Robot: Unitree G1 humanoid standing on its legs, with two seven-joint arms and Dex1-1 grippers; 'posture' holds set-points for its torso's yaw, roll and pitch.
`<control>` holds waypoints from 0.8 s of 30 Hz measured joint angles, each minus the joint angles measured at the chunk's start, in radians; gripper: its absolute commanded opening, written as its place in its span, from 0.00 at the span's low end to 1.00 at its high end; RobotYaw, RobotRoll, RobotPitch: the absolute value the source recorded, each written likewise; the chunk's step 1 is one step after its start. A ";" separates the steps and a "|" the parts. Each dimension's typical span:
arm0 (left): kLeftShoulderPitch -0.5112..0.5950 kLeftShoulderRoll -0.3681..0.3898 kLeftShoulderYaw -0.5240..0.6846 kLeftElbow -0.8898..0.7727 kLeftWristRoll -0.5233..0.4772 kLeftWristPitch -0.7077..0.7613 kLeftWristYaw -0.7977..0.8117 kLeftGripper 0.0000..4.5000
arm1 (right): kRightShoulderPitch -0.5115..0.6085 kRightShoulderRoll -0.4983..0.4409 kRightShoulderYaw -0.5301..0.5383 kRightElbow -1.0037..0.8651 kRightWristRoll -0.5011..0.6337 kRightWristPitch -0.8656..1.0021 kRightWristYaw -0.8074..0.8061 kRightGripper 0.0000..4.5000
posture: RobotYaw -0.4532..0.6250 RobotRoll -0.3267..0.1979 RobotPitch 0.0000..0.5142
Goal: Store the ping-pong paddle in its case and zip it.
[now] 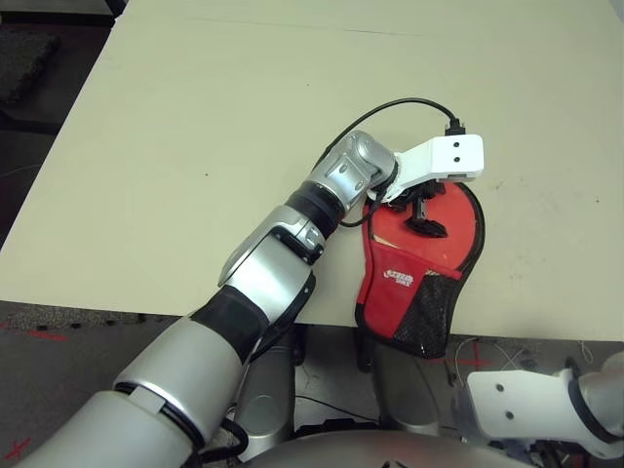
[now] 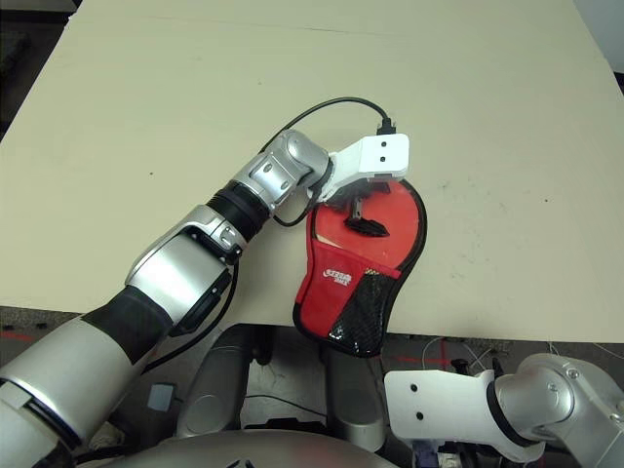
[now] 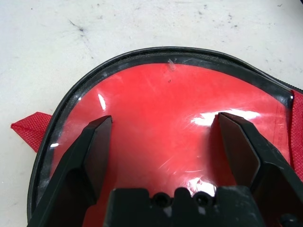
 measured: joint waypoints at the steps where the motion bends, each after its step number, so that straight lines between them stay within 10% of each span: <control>1: -0.001 0.000 0.000 0.002 0.000 0.000 0.000 1.00 | -0.021 0.026 -0.001 0.008 0.016 0.017 -0.001 0.28 | 0.25 0.62 0.67; 10: 0.000 0.005 0.001 0.003 0.000 -0.003 0.014 1.00 | -0.238 0.265 0.017 -0.022 0.316 0.339 -0.040 0.99 | 0.25 0.62 0.65; 13: 0.004 0.013 0.002 0.001 0.000 -0.003 0.015 1.00 | -0.356 0.381 -0.024 -0.036 0.470 0.492 -0.074 0.99 | 0.25 0.62 0.64; 16: 0.008 0.031 0.012 -0.015 0.000 -0.003 0.022 1.00 | -0.730 0.057 -0.406 0.337 0.682 0.665 0.143 0.99 | 0.26 0.62 0.63; 18: 0.028 0.031 0.020 -0.027 -0.006 0.003 0.021 1.00 | -0.953 0.011 -0.581 0.539 0.741 0.693 0.162 0.99 | 0.26 0.62 0.62; 24: 0.047 0.047 0.087 -0.073 -0.059 0.080 0.039 1.00 | -1.144 0.208 -0.516 0.787 0.702 0.668 -0.061 0.99 | 0.28 0.62 0.62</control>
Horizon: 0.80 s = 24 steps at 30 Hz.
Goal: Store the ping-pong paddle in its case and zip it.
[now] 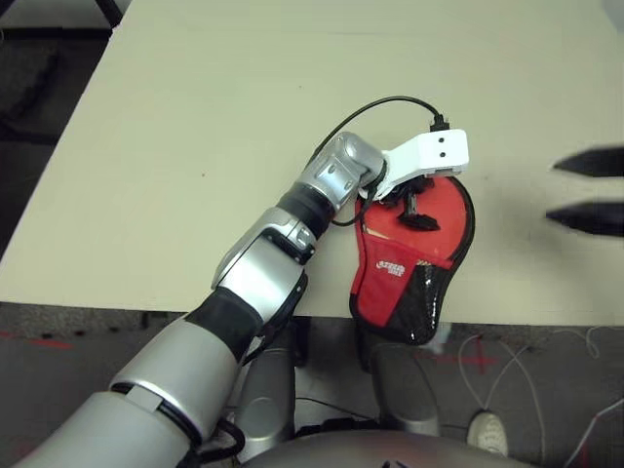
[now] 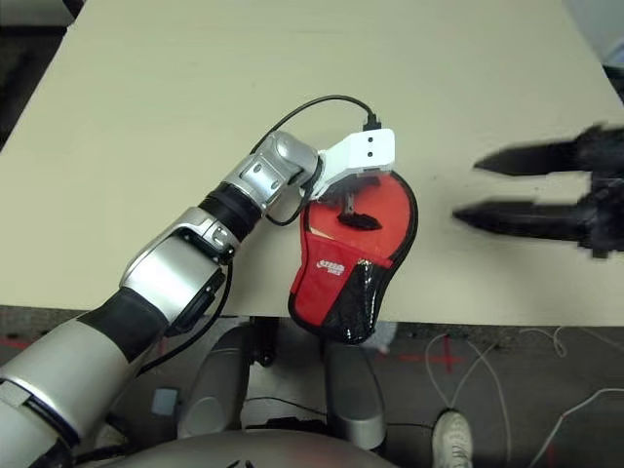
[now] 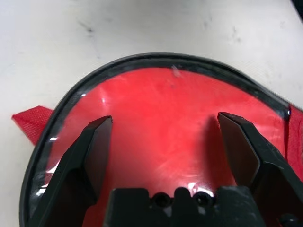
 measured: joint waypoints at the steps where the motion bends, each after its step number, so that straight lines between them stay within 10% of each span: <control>1: 0.001 0.005 0.016 -0.009 -0.007 0.006 0.022 1.00 | -0.003 0.024 0.008 0.044 -0.037 -0.026 -0.050 0.99 | 0.29 0.62 0.62; 8: 0.053 0.025 0.179 -0.057 -0.097 -0.001 0.268 1.00 | 0.008 0.232 0.054 0.232 -0.326 -0.416 -0.358 0.99 | 0.32 0.62 0.62; 15: 0.175 0.140 0.373 -0.146 -0.151 -0.143 0.592 1.00 | 0.084 0.483 0.034 0.243 -0.376 -0.628 -0.518 0.99 | 0.34 0.62 0.60; 24: 0.332 0.268 0.492 -0.180 -0.169 -0.295 0.858 1.00 | 0.101 0.580 0.041 0.355 -0.433 -0.806 -0.598 0.99 | 0.39 0.62 0.61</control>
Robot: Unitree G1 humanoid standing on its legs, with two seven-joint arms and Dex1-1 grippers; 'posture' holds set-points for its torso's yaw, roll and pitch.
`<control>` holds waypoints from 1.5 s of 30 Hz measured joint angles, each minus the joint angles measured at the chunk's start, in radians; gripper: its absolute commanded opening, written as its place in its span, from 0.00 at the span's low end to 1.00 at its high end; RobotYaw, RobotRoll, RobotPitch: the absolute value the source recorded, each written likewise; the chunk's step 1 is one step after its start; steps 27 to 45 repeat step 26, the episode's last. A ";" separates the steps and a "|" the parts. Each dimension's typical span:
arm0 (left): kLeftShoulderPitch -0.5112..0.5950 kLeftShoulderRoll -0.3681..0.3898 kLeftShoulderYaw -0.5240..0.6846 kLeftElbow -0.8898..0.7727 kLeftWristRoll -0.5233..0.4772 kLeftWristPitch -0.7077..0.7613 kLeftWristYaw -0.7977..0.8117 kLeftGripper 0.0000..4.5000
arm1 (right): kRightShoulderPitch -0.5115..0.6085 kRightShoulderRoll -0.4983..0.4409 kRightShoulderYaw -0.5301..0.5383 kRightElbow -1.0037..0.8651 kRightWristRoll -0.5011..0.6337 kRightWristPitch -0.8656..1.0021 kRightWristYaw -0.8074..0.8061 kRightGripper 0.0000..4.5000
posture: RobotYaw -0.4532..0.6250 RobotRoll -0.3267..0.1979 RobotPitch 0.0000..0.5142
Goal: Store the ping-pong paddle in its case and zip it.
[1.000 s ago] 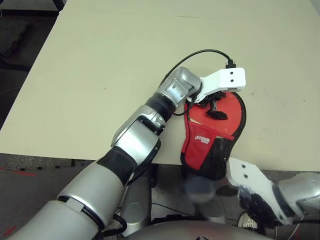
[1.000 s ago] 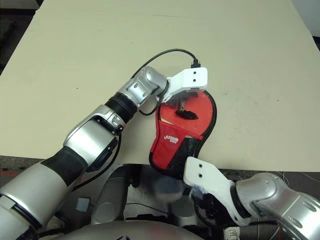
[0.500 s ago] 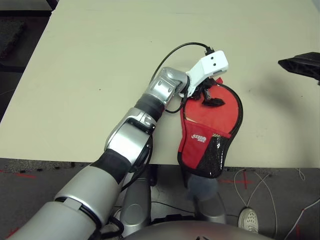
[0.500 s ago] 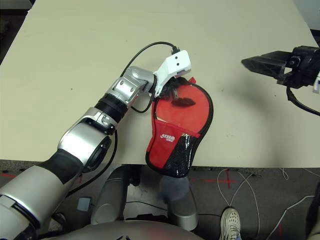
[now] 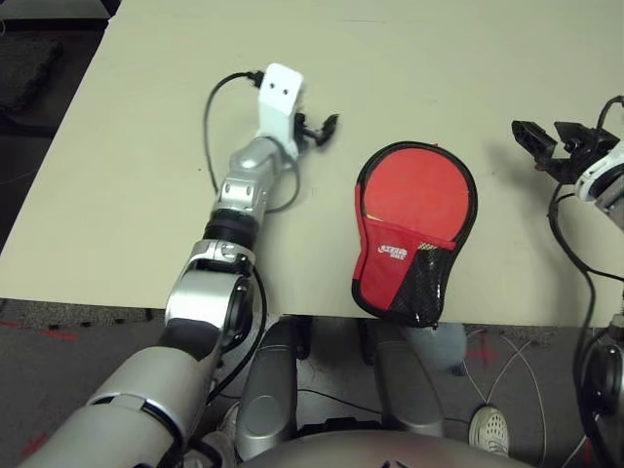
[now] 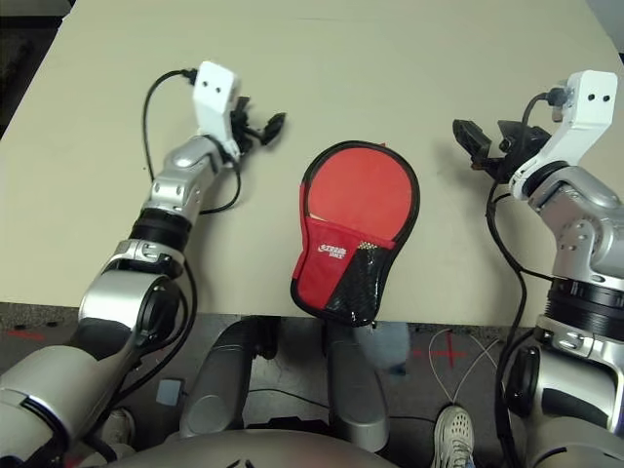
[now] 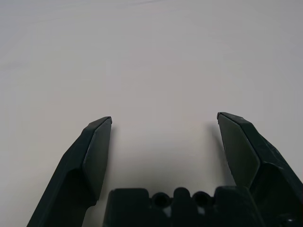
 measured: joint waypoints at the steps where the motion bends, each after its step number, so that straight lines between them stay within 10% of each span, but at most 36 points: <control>1: 0.008 0.007 0.014 -0.002 -0.004 -0.010 0.028 1.00 | -0.006 0.002 0.002 0.032 -0.011 -0.033 0.000 0.99 | 0.39 0.62 0.61; 22: 0.138 0.049 0.052 -0.097 -0.025 -0.079 0.214 1.00 | -0.216 -0.070 0.050 0.678 -0.171 -0.509 0.085 0.99 | 0.44 0.62 0.63; 45: 0.163 0.051 0.061 -0.136 -0.042 -0.060 0.215 1.00 | -0.220 -0.071 0.052 0.733 -0.181 -0.534 0.088 0.99 | 0.44 0.62 0.64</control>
